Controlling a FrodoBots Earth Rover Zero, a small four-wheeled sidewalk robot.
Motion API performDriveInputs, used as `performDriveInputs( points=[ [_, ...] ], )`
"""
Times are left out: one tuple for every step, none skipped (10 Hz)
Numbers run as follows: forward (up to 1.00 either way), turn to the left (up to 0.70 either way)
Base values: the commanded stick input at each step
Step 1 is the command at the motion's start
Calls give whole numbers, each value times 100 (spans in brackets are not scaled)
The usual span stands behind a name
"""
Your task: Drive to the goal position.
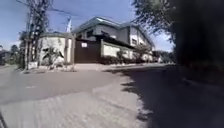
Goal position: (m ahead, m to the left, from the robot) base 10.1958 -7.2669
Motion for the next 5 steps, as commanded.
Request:
performDriveInputs(
  points=[
    [100, -32],
    [100, -40],
    [100, -40],
    [100, -40],
    [100, -40]
  ],
)
